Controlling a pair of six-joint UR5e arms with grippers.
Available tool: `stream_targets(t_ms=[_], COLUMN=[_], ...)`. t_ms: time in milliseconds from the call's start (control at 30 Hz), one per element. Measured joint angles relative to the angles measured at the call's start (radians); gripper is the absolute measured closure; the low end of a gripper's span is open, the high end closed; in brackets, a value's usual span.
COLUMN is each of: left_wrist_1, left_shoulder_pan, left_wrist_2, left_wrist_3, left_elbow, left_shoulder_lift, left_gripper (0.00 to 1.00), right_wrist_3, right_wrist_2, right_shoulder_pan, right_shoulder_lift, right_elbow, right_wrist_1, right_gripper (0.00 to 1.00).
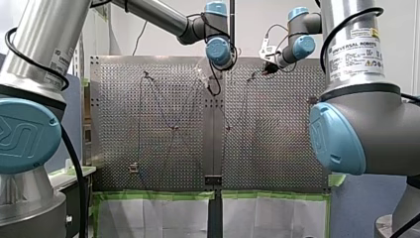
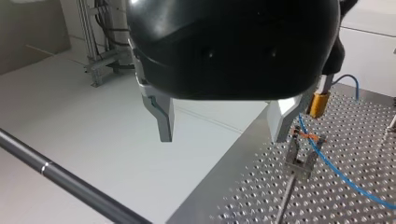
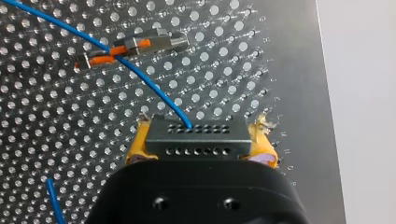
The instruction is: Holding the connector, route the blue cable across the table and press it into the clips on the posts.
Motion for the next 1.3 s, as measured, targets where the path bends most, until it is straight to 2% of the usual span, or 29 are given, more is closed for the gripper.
stream_targets(t_ms=[200, 667, 1300], left_wrist_1=[0.052, 0.182, 0.344], left_shoulder_pan=[-0.003, -0.006, -0.002], left_wrist_2=[-0.028, -0.032, -0.031], left_wrist_3=[-0.002, 0.093, 0.103], left_elbow=[-0.053, -0.183, -0.344], left_shoulder_lift=[0.000, 0.000, 0.000], left_gripper=[0.00, 0.00, 0.00], right_wrist_3=[0.000, 0.000, 0.000], right_wrist_2=[0.000, 0.000, 0.000], right_shoulder_pan=[0.000, 0.000, 0.000], right_shoulder_lift=[0.000, 0.000, 0.000], right_elbow=[0.000, 0.000, 0.000], right_wrist_1=[0.000, 0.000, 0.000], right_gripper=[1.00, 1.00, 1.00])
